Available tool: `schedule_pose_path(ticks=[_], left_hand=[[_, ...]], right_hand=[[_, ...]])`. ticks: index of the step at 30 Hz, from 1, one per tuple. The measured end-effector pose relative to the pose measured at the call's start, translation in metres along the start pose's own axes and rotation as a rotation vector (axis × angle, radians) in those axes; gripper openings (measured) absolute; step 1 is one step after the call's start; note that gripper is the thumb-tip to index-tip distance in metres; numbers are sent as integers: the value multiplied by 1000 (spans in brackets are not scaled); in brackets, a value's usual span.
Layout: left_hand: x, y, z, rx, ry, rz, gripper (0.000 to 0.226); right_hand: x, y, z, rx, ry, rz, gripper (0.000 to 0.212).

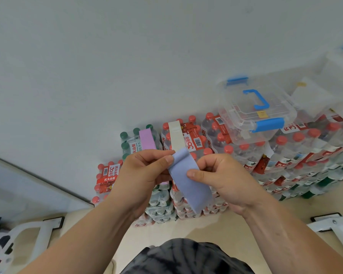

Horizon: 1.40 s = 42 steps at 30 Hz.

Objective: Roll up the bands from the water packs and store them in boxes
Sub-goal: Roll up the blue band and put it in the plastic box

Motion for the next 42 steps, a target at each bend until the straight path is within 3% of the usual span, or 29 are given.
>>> schedule_pose_path(ticks=[4, 9, 17, 25, 28, 32, 37, 42], left_hand=[[2, 2, 0, 41, 11, -18, 27], [4, 5, 1, -1, -2, -91, 11], [10, 0, -11, -299, -167, -130, 37], [22, -19, -26, -557, -440, -109, 14], [24, -25, -27, -610, -483, -81, 13], [21, -22, -25, -510, -410, -25, 15], [12, -16, -4, -210, -115, 16, 22], [14, -18, -7, -278, -123, 45, 26]], right_hand=[[-1, 0, 9, 86, 57, -18, 28], [-1, 0, 11, 132, 85, -36, 26], [5, -2, 13, 84, 114, -74, 10], [10, 3, 19, 55, 169, -191, 28], [11, 8, 15, 23, 166, -248, 24], [12, 7, 11, 32, 162, -219, 23], [12, 4, 15, -11, 167, -177, 15], [10, -1, 15, 36, 157, -113, 14]])
Point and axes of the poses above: each hand's wrist, its own x-axis away from the middle knuckle, its own y-axis out of the back of the hand, z = x × y, the point moved 9 cm from there along -x, towards the middle knuckle, and after that the axes turned 1 degree about y, right-handed, at the moved point
